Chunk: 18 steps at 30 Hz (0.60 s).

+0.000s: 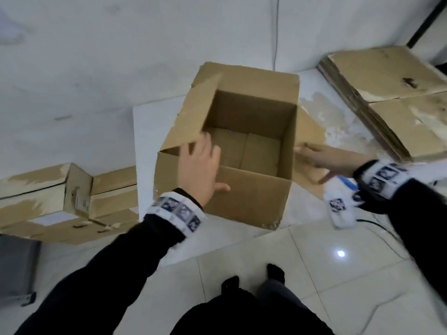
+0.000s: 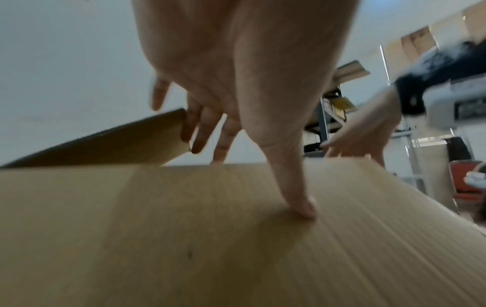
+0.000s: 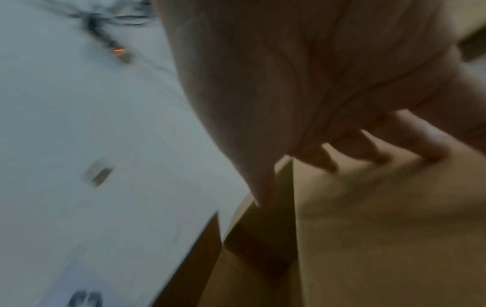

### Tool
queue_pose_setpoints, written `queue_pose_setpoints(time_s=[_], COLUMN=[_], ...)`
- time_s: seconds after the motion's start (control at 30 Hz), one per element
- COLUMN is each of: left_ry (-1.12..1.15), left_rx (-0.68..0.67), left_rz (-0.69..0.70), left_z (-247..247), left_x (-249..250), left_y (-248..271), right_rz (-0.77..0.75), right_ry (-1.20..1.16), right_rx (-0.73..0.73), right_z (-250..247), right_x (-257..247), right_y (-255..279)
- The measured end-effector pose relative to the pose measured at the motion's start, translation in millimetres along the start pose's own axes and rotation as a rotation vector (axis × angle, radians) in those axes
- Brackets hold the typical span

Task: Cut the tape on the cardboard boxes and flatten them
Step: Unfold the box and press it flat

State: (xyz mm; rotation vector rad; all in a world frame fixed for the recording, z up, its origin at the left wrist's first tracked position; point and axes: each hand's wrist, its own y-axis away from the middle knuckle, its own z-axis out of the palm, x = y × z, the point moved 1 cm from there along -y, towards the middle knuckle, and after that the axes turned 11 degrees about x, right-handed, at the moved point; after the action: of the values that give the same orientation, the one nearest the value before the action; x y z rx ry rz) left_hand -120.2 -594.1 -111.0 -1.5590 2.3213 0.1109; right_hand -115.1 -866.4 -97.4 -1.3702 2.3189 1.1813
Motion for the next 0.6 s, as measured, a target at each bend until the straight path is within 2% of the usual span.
queue_pose_setpoints(time_s=[0.07,0.17,0.2,0.27,0.3,0.33,0.37,0.47,0.53,0.6], left_ry=[0.065,0.213,0.34,0.635,0.724,0.77,0.804,0.856,0.796,0.912], left_rx=[0.031,-0.113,-0.225,-0.465,-0.523,-0.508,-0.434,-0.085,0.155,0.307], left_rz=[-0.184,-0.463,-0.509,-0.497,-0.481,-0.466,-0.448,-0.389,-0.297,-0.186], left_z=[-9.1,1.1,11.3,22.6,23.8,20.9,15.4,-13.7,-37.9,-57.5], left_x=[-35.9,-103.9,-120.8,-144.9,-150.3,-153.2,-153.1,-130.1,-99.5,-65.2], left_y=[4.4,7.4,8.3,10.9,10.5,7.8,2.5,-22.6,-43.0,-62.1], right_rz=[0.085,0.026,0.014,-0.022,-0.054,-0.107,-0.158,-0.301,-0.295,-0.251], right_ry=[-0.245,-0.364,-0.408,-0.477,-0.477,-0.471,-0.475,-0.636,-0.694,-0.745], right_rx=[0.051,0.178,0.205,0.289,0.364,0.45,0.535,0.711,0.756,0.749], right_z=[25.8,50.7,53.3,53.2,50.3,48.5,48.2,66.8,95.4,128.0], right_x=[-3.6,-8.1,-6.7,-7.6,-7.5,-7.5,-7.6,-10.0,-14.2,-15.5], right_y=[-18.4,-32.4,-33.6,-29.0,-26.7,-25.7,-24.0,-15.9,-12.2,-11.3])
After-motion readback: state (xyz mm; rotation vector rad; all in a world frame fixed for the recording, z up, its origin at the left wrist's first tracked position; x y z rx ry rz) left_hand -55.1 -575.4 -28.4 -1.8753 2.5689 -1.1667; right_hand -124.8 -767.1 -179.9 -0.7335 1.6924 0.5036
